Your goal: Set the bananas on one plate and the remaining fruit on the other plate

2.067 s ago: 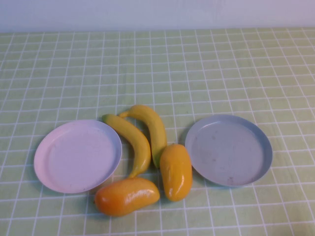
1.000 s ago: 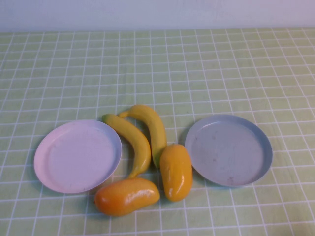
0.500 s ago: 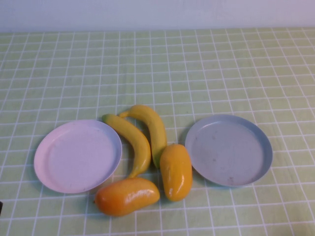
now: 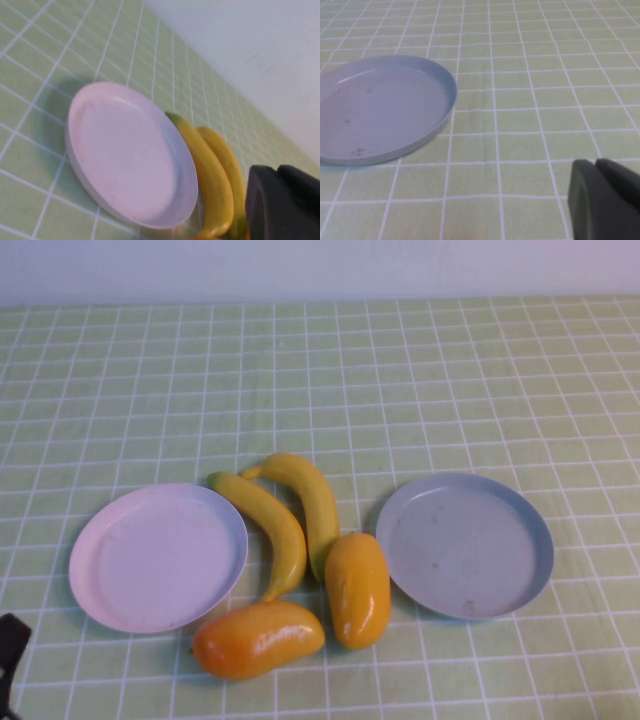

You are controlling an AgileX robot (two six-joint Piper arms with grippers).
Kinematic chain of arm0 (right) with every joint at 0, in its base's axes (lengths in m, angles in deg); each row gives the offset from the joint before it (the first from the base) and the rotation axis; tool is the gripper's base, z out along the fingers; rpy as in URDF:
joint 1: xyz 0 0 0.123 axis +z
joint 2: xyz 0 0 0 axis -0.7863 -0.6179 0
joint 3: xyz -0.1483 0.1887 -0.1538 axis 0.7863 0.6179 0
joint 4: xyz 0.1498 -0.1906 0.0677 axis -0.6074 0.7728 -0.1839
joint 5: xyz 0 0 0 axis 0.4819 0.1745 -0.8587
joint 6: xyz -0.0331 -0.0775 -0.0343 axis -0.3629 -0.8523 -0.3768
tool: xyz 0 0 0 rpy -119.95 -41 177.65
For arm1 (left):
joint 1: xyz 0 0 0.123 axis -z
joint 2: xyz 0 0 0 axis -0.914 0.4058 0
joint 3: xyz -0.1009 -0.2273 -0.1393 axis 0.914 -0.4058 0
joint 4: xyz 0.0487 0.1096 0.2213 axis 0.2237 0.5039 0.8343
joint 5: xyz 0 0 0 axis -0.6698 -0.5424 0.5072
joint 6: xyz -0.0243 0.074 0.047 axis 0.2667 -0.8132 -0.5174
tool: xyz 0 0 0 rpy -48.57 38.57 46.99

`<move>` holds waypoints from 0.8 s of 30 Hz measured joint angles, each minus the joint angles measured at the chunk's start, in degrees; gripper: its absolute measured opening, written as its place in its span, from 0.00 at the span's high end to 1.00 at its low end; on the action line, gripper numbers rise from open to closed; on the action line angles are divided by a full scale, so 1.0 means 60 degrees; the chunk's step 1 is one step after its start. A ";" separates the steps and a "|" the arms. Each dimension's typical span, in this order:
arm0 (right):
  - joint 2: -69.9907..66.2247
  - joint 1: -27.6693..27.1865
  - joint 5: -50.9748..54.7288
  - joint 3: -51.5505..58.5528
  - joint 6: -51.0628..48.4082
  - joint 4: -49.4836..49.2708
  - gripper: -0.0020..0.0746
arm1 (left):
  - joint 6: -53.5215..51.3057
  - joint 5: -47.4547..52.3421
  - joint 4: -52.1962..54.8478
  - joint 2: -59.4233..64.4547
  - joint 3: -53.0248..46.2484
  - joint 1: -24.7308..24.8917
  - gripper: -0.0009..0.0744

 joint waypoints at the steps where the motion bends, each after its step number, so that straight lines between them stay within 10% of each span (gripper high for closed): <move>1: 0.0000 0.0000 0.0000 0.0000 0.0000 0.0000 0.99 | -0.0020 0.0354 0.0019 0.0530 0.0361 0.0000 0.99; 17: 0.0000 0.0000 0.0000 0.0000 0.0000 0.0000 0.99 | -0.6160 0.5853 0.0427 0.7474 0.5892 0.0039 0.99; 24: 0.0000 0.0000 0.0000 0.0000 0.0000 0.0000 0.99 | -0.6221 0.6182 0.2391 0.8960 0.7143 0.1794 0.99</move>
